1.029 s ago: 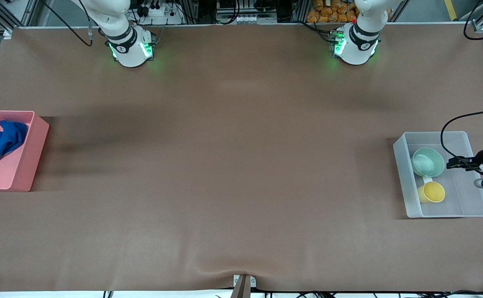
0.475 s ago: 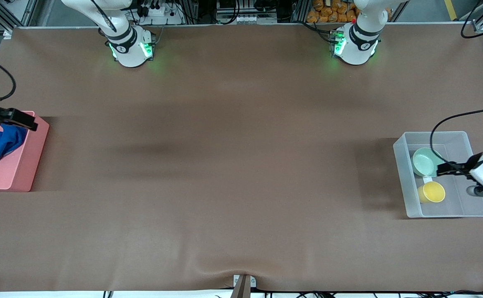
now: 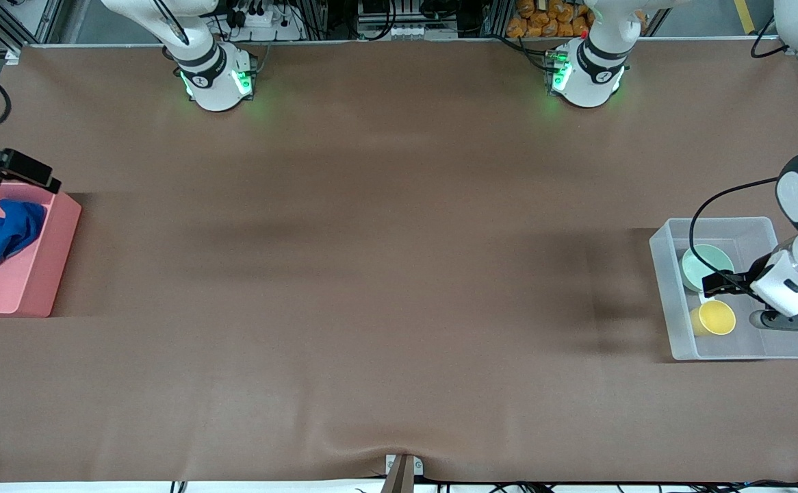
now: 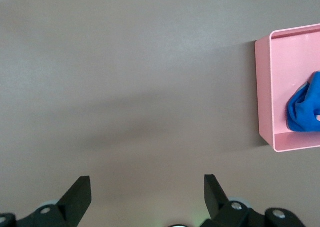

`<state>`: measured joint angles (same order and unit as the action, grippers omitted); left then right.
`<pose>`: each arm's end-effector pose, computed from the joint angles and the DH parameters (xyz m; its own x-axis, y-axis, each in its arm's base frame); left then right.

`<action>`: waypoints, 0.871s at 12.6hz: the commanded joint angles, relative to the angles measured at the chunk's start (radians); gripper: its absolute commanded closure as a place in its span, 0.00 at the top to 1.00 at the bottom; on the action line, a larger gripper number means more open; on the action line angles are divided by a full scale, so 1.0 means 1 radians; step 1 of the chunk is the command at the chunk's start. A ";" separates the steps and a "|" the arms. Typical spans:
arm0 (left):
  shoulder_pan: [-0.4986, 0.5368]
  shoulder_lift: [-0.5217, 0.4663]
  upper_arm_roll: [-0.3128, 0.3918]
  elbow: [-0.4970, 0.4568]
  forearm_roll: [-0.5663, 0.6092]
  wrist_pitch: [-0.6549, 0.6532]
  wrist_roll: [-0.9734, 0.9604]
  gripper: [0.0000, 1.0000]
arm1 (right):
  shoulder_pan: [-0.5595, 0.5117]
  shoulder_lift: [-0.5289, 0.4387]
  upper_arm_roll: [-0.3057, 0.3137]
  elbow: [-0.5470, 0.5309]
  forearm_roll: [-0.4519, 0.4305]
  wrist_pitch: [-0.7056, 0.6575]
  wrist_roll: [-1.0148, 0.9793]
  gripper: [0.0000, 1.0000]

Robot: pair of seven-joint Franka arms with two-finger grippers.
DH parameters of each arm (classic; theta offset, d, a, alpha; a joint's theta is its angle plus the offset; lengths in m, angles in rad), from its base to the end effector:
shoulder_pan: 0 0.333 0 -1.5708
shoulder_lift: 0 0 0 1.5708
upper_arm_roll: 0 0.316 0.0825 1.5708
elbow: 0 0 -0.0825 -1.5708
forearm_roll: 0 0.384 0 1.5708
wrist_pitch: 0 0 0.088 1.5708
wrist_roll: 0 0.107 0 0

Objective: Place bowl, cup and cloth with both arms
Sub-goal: 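Open the right gripper over the pink bin and release the cloth, then open the left gripper and raise it out of the clear bin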

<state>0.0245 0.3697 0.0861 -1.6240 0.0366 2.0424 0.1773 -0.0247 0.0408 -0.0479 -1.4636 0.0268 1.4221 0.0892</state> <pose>0.6645 0.0694 0.4138 0.9952 -0.0902 0.0370 -0.0874 -0.9936 -0.0721 0.5507 -0.0362 0.6394 0.9840 -0.1570 -0.0840 -0.1590 -0.9871 -0.0174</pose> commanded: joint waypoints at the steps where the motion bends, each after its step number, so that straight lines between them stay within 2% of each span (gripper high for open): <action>1: -0.052 -0.064 0.027 -0.014 -0.023 -0.066 -0.048 1.00 | -0.029 -0.064 0.016 -0.049 0.008 -0.022 -0.048 1.00; 4: -0.067 -0.118 0.029 -0.011 -0.023 -0.111 -0.067 1.00 | -0.020 -0.062 0.019 -0.049 -0.045 -0.029 -0.051 1.00; 11: -0.060 -0.316 0.020 -0.031 -0.026 -0.280 -0.065 1.00 | -0.029 -0.055 0.016 -0.050 -0.050 -0.028 -0.049 1.00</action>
<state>-0.0303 0.1246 0.0997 -1.6236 0.0279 1.7962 0.1174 -0.0374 0.0036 -0.0425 -1.5004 -0.0145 1.3905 0.0499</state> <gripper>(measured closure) 0.000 0.000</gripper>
